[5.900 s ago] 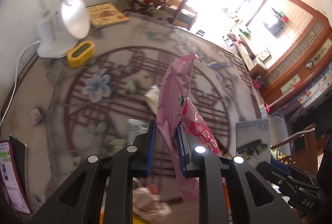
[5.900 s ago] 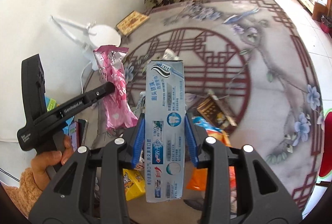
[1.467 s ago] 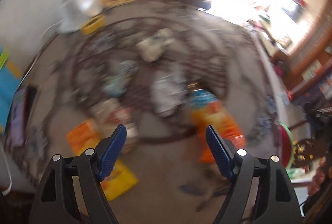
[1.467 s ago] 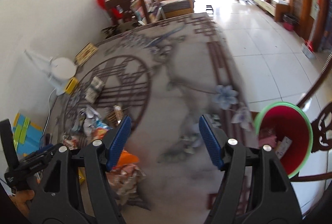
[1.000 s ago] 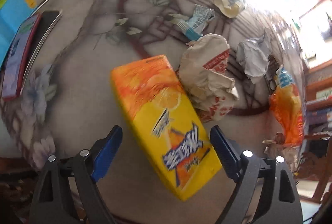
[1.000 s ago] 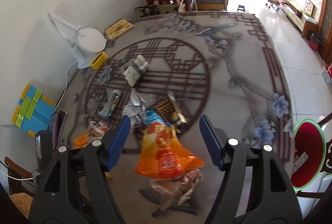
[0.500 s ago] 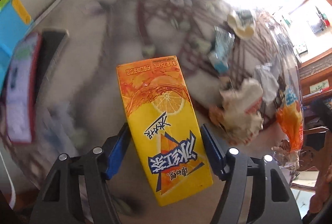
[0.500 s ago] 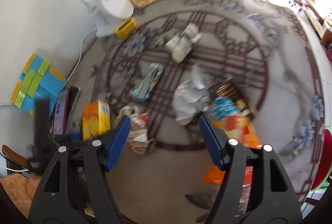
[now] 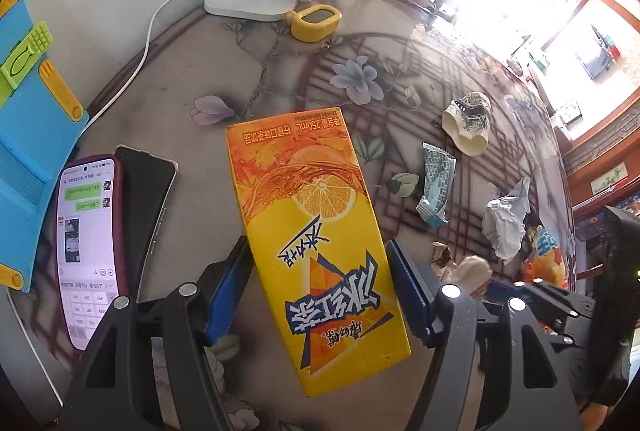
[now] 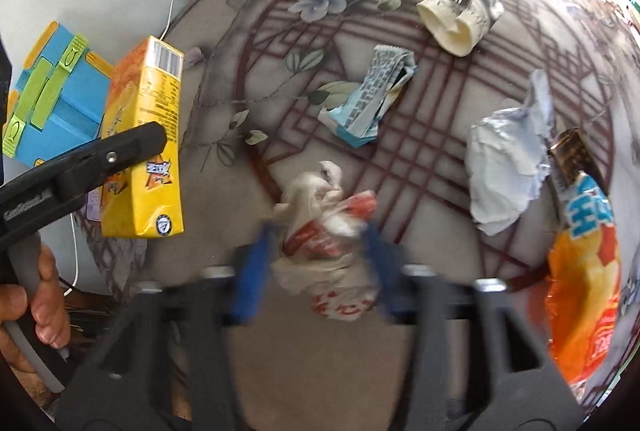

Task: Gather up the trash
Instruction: 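Grasp the yellow lemon tea carton with the left tool while the right tool grasps the crumpled paper bag, then carry the carton and paper bag to the red bin and release them inside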

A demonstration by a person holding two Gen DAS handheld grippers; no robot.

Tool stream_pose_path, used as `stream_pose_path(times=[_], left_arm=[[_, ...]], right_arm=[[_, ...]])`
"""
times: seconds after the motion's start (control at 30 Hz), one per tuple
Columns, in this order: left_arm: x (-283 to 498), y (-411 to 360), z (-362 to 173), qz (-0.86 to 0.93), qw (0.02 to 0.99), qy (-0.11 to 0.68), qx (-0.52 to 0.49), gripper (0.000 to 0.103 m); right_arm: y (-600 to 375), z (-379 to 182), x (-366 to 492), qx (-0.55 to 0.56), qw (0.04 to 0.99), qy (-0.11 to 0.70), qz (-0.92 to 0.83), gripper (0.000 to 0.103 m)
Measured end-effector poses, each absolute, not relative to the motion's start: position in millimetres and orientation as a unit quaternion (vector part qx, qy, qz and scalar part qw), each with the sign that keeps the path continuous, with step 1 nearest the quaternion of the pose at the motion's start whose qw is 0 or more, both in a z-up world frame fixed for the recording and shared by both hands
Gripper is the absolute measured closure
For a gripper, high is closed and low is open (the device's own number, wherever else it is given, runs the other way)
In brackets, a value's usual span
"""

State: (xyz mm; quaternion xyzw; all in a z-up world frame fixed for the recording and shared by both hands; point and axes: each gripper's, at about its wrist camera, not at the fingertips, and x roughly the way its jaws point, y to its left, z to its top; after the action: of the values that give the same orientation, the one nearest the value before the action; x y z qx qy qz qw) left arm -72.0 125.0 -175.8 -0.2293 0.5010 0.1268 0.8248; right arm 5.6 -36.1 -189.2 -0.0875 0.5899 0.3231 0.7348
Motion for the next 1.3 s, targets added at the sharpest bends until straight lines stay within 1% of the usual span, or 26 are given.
stream_pose_path(times=[0.03,0.17,0.43,0.63,0.93,1.3], left_arm=[[-74,127,-173,0.124,0.825,0.501,-0.231,0.038],[-72,122,-160,0.11,0.831,0.494,-0.229,0.038],[-51,79,-130,0.057,0.856,0.472,-0.203,0.038],[-34,31,-110,0.015,0.868,0.463,-0.178,0.038],[-17,-43,-87,-0.035,0.879,0.452,-0.149,0.038],[-8,-116,-78,-0.056,0.882,0.45,-0.125,0.038]], right_arm=[[-38,-187,6,-0.081,0.737,0.589,0.323,0.074],[-49,-169,6,-0.067,0.749,0.574,0.323,0.077],[-102,-117,11,-0.013,0.788,0.535,0.303,0.077],[-154,-92,18,0.026,0.814,0.512,0.274,0.077],[-240,-75,20,0.072,0.837,0.491,0.23,0.077],[-322,-72,24,0.108,0.847,0.477,0.207,0.077]])
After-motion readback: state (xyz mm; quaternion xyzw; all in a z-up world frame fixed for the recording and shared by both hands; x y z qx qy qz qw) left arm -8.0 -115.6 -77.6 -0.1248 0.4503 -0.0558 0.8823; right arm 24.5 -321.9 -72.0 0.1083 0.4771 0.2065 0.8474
